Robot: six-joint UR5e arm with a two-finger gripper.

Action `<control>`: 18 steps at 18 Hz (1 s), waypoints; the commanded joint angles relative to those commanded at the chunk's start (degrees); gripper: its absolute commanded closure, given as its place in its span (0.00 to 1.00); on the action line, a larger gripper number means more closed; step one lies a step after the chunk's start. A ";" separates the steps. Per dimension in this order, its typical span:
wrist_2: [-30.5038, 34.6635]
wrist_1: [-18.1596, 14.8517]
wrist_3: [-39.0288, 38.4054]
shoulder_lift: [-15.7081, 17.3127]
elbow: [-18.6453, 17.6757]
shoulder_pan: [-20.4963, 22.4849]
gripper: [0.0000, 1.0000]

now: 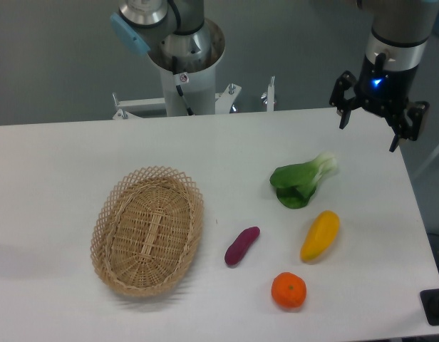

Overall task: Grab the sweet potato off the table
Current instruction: 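Move the open gripper over the purple sweet potato and descend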

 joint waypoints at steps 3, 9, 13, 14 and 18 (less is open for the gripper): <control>-0.09 0.70 0.00 0.26 -1.23 -0.17 0.00; -0.35 2.02 -0.96 0.44 -2.28 -0.88 0.00; -0.26 2.64 -9.38 0.18 -2.64 -4.21 0.00; -0.18 2.81 -11.06 0.00 -2.64 -4.83 0.00; -0.35 5.26 -17.38 -0.79 -2.99 -8.43 0.00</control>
